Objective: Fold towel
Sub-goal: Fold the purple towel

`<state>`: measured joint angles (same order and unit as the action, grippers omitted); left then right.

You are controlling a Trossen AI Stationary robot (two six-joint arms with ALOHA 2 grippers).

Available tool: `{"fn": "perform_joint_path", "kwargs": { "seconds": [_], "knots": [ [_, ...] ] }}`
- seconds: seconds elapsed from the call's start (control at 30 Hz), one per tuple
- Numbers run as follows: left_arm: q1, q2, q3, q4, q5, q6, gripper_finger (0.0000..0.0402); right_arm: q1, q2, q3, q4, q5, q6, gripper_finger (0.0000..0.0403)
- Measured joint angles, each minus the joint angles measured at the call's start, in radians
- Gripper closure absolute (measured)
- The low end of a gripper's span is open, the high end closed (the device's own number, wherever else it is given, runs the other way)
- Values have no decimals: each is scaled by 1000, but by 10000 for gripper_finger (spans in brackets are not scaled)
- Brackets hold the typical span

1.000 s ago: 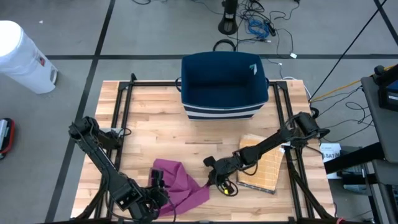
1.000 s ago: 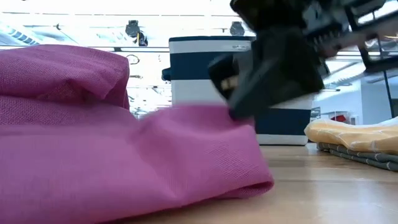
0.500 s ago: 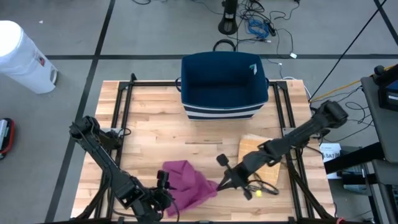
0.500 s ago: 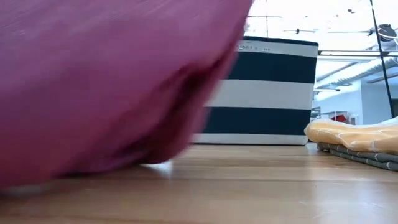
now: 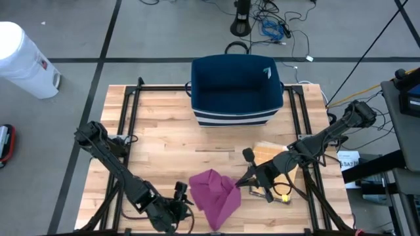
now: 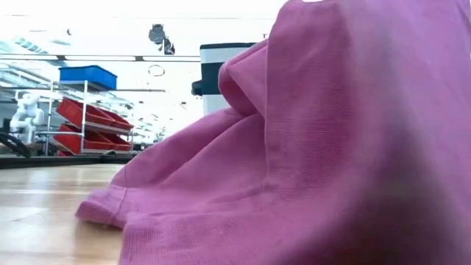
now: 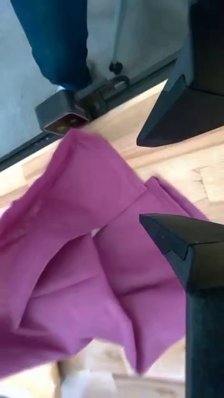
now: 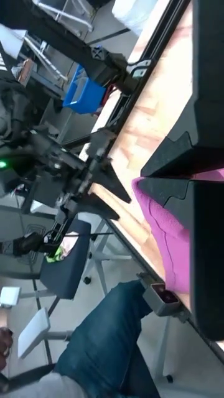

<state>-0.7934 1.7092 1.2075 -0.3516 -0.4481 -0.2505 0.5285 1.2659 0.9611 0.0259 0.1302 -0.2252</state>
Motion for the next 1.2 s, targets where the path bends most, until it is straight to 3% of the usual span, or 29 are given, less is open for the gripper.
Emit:
{"fn": "perform_joint_path", "kwargs": {
  "seconds": [0.3,0.7,0.9,1.2],
  "knots": [
    [66,39,-142,234,133,103,209,-2,0,0,-2,9,-1,403],
    [154,173,-144,347,193,241,209,-6,0,0,-1,31,0,403],
    [190,238,-143,385,319,261,209,-6,0,0,-1,32,3,403],
    [191,251,-143,487,291,293,209,-6,1,0,-1,32,-1,403]
  ]
}}
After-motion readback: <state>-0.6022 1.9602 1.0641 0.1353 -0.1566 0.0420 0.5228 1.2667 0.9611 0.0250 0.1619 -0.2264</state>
